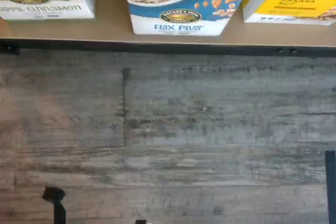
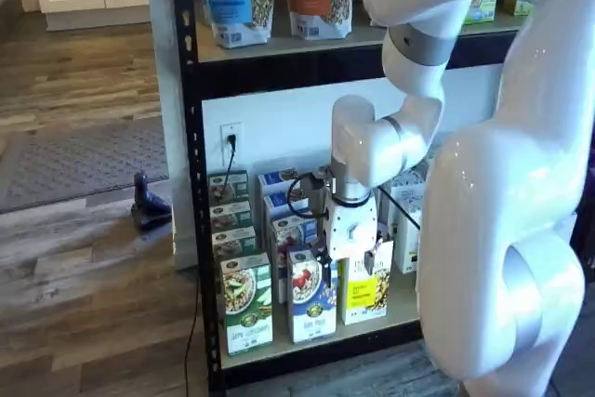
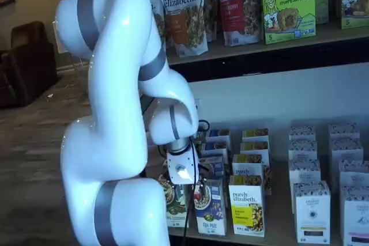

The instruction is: Pick up the blue and white box that is on the bottom shelf, the second box from the left

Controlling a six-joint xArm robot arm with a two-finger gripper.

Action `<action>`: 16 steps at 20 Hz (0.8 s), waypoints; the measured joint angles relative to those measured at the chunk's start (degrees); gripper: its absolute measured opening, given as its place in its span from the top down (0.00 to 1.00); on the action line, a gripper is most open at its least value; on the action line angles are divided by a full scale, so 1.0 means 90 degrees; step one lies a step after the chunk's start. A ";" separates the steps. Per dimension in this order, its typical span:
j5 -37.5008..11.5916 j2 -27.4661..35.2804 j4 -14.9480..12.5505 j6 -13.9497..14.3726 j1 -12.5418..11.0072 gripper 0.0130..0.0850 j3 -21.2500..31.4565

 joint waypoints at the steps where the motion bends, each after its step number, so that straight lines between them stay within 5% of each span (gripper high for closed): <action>1: -0.0042 0.0084 0.0000 0.0006 0.0006 0.00 -0.0054; 7: -0.0237 0.0532 -0.0279 0.0346 0.0076 0.00 -0.0390; 16: -0.0399 0.0985 0.0170 0.0046 0.0197 0.00 -0.0896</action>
